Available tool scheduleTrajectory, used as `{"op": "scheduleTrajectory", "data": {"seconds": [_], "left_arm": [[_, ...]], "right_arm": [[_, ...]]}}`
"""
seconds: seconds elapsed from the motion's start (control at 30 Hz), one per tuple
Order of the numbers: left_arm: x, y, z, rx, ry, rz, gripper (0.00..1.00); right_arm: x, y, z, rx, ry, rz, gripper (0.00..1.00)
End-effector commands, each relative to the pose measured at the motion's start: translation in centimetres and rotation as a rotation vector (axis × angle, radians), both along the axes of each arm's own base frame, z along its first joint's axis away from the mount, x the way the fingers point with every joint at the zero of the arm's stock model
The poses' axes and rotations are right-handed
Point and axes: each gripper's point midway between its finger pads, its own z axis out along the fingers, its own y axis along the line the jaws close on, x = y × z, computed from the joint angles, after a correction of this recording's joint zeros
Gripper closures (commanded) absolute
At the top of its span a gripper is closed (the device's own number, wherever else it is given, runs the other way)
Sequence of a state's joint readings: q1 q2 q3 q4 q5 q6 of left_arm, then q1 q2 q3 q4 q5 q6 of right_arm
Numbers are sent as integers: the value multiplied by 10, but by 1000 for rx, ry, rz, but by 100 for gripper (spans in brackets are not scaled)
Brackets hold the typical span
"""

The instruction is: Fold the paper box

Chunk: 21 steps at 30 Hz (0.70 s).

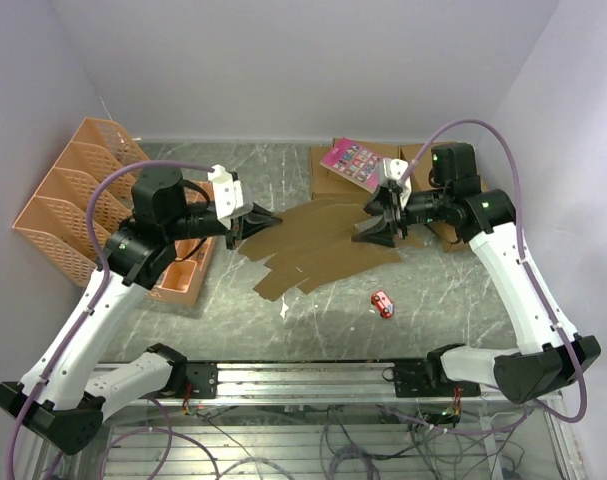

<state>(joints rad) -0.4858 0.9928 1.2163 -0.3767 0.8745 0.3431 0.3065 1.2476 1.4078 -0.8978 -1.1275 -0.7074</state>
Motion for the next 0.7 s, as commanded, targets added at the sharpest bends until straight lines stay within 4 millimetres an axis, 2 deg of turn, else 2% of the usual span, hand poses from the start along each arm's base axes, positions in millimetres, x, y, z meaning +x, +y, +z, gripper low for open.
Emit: {"op": "scheduleTrajectory", "data": {"seconds": [0.0,0.07,0.13,0.2,0.27,0.37,0.4,0.43,0.47,0.5,0.57,0.67], "left_arm": [[10,9,-2,-6,-3,95,93],[14,16,-4,-17,-6,158,93],[13,24,-3,-38,-20,211,93],[13,30,-2,-59,-24,255,93],[7,39,6,-93,-43,290,93],[5,48,18,-131,-56,342,93],[5,50,22,-142,-53,355,93],[4,51,26,-152,-54,363,93],[3,51,29,-160,-54,357,93],[1,50,34,-169,-52,346,93],[-3,47,44,-188,-45,321,93],[-9,42,55,-213,-38,279,93]], "right_arm": [[11,-12,26,-29,-70,-59,37],[15,-29,38,-20,-84,-103,26],[19,-46,54,-3,-109,-163,21],[26,-65,72,19,-136,-253,20],[36,-85,83,37,-151,-377,20],[70,-131,86,92,-105,-698,22],[84,-152,83,98,-102,-817,28],[94,-171,77,107,-87,-902,38],[101,-185,72,123,-73,-954,59],[107,-194,67,147,-62,-976,71],[113,-196,48,180,0,-944,78],[103,-174,30,221,72,-763,78]]}}
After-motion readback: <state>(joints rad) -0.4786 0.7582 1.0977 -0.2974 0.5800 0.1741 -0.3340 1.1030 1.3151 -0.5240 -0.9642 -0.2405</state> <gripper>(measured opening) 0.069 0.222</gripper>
